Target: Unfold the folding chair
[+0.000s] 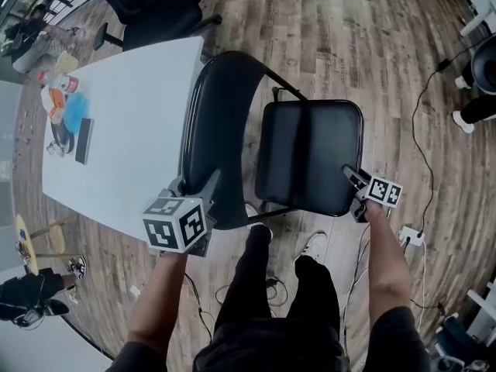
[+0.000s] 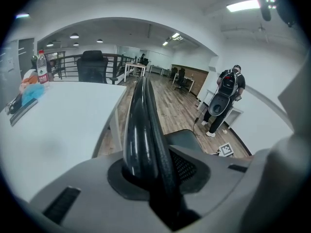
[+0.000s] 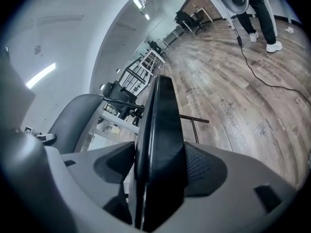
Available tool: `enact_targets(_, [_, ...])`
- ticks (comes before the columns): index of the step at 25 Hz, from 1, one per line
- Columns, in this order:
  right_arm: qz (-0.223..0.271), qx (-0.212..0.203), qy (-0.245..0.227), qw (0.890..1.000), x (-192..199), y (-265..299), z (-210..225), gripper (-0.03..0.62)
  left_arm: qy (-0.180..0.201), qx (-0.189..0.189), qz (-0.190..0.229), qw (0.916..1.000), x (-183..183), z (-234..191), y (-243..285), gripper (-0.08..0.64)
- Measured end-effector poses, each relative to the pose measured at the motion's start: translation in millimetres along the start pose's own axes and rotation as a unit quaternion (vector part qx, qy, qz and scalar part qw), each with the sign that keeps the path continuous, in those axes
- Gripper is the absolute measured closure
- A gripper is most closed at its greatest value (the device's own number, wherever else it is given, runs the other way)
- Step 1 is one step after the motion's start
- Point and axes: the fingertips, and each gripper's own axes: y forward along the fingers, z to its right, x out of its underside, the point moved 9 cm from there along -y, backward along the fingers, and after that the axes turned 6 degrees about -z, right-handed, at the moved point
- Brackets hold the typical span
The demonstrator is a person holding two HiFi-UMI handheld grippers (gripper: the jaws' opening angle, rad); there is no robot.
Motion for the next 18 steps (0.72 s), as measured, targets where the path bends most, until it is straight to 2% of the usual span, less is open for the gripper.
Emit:
enact_targets(3, [-0.002,-0.011,0.005,1.000,4.2,1.3,36.2,0.299,-0.001,0.003,-0.004,1.0000,8.4,6.7,17.5,0.462])
enact_targets(9, [-0.015,0.007,0.008,1.000,9.7,5.7,108.7,0.272,-0.006,-0.001,-0.015,0.9999,23.4,26.4,52.9,0.460])
enact_targets(15, [-0.024,0.025,-0.002,0.999,9.4,-3.6,149.1,0.258,-0.013,0.002,-0.017,0.9998,29.6,42.3,70.2,0.460])
enact_targets(18, [-0.020,0.016,0.010,1.000,15.5,4.5,166.1,0.253,-0.007,-0.006,-0.021,0.9997,38.2,42.8,76.9,0.456])
